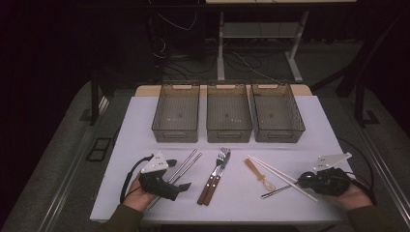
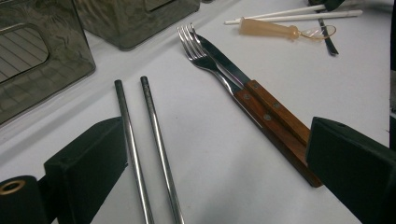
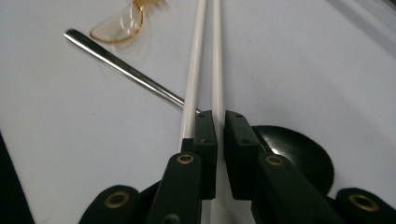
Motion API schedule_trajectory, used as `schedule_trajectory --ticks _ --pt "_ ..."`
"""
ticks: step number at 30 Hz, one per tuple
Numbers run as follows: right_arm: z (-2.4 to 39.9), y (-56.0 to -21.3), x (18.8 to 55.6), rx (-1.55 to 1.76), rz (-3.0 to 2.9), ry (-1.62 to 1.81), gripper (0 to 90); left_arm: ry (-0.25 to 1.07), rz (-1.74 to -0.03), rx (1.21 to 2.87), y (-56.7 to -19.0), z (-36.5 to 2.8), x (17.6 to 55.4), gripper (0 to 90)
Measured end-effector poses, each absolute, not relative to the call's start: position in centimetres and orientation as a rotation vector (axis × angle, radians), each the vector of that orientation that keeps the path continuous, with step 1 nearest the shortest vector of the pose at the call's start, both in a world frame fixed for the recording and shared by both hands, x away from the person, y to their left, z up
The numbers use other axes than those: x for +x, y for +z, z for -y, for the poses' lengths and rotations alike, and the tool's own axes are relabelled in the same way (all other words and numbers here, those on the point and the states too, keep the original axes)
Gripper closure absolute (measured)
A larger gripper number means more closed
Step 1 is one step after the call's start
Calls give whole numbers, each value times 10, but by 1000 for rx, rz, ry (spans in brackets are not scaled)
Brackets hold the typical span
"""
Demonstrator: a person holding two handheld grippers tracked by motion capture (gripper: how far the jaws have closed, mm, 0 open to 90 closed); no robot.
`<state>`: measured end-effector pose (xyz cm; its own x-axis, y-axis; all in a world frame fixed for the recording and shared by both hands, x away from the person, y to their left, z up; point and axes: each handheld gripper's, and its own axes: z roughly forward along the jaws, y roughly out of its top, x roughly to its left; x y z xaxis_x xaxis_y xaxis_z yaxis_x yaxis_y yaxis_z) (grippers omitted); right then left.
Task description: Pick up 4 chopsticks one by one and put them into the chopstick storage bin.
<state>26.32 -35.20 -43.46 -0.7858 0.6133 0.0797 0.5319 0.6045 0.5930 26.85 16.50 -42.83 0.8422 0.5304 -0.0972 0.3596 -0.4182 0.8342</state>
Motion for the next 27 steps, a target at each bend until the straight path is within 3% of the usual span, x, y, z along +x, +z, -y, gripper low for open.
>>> schedule_trajectory --ticks 27 --pt "363 -410 265 1030 -2579 1185 844 224 -646 2055 -430 -162 268 43"
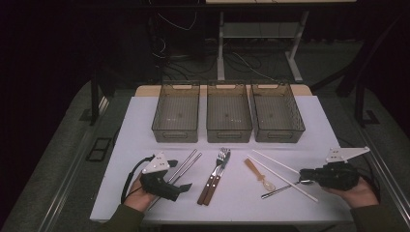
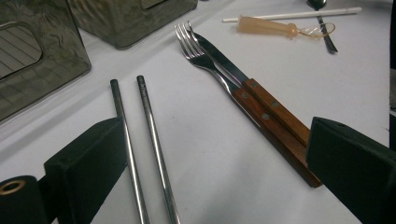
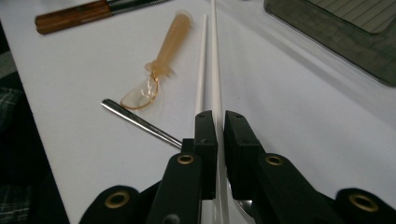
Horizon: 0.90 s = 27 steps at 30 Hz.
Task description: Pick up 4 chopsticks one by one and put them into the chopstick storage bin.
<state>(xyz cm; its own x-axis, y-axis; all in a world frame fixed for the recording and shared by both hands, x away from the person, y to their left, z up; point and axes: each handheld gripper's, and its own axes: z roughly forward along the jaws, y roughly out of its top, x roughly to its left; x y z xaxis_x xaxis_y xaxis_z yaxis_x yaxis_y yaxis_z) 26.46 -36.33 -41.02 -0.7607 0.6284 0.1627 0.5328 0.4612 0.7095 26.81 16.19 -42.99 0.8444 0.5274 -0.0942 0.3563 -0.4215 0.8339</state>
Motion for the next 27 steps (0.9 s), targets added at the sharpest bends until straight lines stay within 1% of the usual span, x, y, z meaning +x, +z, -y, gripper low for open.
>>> schedule_trajectory --ticks 7,27 --pt "358 -404 268 1031 -2562 1251 845 228 -651 2055 -431 -161 268 43" --pt "331 -392 283 1003 -2539 1300 845 221 -677 2044 -433 -161 268 44"
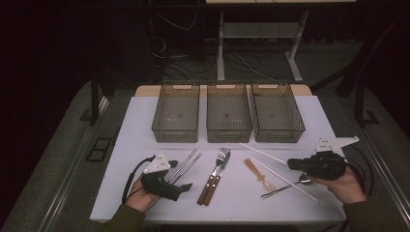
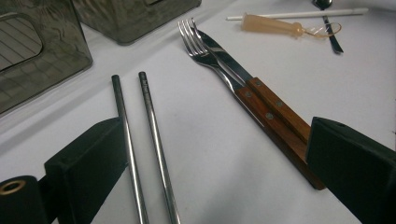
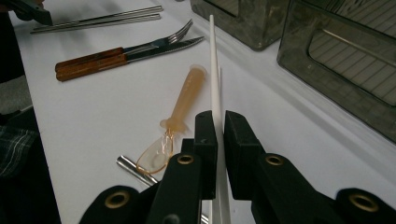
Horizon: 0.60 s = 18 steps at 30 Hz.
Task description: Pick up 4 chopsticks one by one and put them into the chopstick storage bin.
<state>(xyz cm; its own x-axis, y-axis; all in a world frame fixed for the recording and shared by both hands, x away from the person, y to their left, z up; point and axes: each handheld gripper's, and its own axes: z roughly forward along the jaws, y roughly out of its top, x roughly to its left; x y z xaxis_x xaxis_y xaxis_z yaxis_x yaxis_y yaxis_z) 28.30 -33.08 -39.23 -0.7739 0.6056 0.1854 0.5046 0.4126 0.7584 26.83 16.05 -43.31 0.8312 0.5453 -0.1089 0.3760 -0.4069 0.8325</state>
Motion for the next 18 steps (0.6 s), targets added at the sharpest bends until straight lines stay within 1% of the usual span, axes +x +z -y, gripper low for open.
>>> schedule_trajectory --ticks 18 --pt "305 -385 292 973 -2527 1370 844 226 -677 2040 -433 -161 268 44"
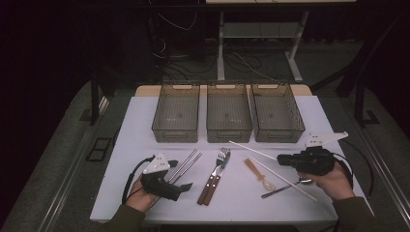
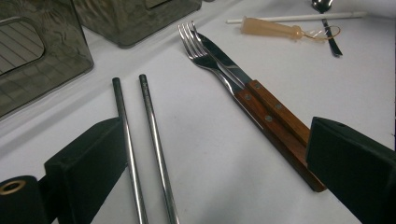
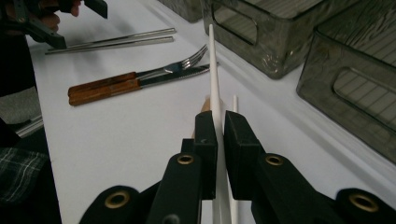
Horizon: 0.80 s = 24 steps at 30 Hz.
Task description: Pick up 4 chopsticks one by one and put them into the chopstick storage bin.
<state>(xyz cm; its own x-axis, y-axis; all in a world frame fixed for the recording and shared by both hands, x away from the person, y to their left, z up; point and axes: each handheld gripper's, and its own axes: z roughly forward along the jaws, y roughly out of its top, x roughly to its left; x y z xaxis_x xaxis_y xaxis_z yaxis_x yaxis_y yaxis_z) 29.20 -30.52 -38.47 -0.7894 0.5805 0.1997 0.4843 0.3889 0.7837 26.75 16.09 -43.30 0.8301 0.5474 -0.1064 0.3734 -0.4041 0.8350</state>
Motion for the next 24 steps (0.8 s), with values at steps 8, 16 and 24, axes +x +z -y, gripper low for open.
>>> schedule_trajectory --ticks 8,16,24 --pt "294 -380 298 969 -2508 1398 844 227 -685 2033 -435 -160 267 44" --pt "282 -375 306 960 -2487 1438 844 219 -685 2036 -437 -160 267 44" --pt "264 -370 314 943 -2474 1471 844 223 -689 2026 -437 -162 268 44"
